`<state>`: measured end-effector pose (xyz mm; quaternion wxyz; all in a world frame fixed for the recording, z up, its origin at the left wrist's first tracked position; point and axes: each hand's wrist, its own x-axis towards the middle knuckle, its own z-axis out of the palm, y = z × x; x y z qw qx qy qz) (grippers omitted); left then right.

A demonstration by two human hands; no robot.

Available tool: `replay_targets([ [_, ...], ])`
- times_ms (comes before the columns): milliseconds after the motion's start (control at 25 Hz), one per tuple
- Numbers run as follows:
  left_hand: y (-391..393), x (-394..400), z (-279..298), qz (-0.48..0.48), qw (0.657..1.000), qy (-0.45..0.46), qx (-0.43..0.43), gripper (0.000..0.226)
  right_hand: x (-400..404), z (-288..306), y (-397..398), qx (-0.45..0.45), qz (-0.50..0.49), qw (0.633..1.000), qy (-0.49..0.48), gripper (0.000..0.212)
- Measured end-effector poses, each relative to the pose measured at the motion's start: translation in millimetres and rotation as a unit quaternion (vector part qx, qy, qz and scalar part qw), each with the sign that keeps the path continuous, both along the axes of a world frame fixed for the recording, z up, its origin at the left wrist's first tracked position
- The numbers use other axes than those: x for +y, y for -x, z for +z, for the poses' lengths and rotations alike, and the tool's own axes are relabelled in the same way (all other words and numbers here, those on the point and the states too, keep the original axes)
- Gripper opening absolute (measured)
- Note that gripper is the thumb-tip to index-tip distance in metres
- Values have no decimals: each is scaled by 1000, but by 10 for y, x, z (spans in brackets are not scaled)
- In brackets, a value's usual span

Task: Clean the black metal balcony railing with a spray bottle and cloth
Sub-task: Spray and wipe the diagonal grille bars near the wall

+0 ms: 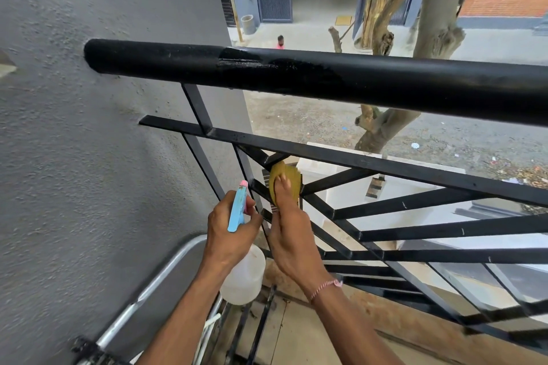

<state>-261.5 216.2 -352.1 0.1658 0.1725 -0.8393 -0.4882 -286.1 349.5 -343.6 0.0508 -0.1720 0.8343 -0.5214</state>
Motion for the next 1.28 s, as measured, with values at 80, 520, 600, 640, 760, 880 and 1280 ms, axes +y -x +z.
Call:
replay_targets([
  [80,-21,71,39,-8,1000,-16,13,18,47,123,-172,-98,-42,987,122,52],
  [520,-36,-163,346,70,980,-175,69,23,-953,486,12,-18,-136,985,109,49],
  [600,-71,-354,317,104,972,-200,69,26,-1211,442,32,10,-140,990,32,66],
  [640,-82,-367,290,99,976,-183,64,25,-1203,398,53,34,-157,987,-3,71],
  [760,-175,-435,203,74,995,-44,57,22,-1131,326,127,100,-190,970,-111,75],
  [880,-169,-517,165,80,996,5,49,29,-1152,327,215,118,-173,952,-222,75],
  [1280,-152,-266,380,57,997,-45,27,16,-321,691,-30,-8,7,1000,21,41],
])
